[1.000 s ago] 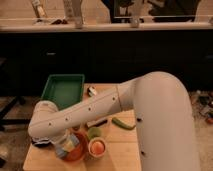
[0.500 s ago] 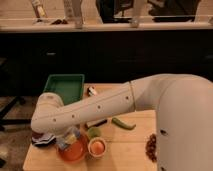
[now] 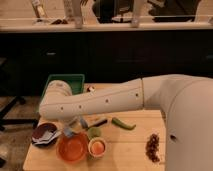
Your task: Place sponge in table surface
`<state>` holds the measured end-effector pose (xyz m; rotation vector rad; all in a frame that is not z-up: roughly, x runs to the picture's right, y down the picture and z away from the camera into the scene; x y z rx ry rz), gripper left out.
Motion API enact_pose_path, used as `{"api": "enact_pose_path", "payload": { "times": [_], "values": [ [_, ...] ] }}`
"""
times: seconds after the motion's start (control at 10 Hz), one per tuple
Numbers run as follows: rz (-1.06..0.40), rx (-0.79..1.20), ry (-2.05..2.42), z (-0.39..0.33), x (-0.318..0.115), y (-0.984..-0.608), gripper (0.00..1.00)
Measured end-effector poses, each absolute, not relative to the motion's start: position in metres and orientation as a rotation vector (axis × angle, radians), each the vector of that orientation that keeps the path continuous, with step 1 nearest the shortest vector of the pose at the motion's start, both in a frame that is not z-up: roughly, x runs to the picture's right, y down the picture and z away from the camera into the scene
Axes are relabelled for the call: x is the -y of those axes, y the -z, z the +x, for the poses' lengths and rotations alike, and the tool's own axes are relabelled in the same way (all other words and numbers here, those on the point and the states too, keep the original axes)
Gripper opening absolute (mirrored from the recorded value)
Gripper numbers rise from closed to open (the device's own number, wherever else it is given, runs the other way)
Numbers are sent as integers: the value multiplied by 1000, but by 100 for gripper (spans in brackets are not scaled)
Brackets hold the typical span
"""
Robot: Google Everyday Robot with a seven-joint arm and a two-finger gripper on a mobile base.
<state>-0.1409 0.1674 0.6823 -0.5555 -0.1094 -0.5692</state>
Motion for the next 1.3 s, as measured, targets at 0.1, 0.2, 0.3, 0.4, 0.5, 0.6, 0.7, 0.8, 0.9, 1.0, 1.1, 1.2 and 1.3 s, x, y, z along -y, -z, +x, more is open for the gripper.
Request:
{"api": "enact_pose_path", "payload": {
  "times": [0.1,0.2,0.3,0.4,0.5,0.6,0.7,0.8,0.9,1.0,1.1,1.2,1.3],
  "values": [
    [-556,109,571,-141,-168,-682,0],
    [-554,114,572,-143,-168,-682,0],
    [-554,114,571,-143,-168,-682,0],
    [-554,113,570,-142,-168,-682,0],
    [-554,112,571,-142,-168,-682,0],
    [-554,113,572,-143,-168,-682,0],
    [-552,110,569,-141,-168,-683,0],
    [-541,102,543,-137,-163,-682,0],
    [-530,92,515,-130,-158,-681,0],
    [-509,84,469,-115,-150,-680,0],
    [-494,69,427,-95,-144,-678,0],
    [-480,63,390,-81,-140,-678,0],
    [-463,53,338,-62,-134,-677,0]
  ]
}}
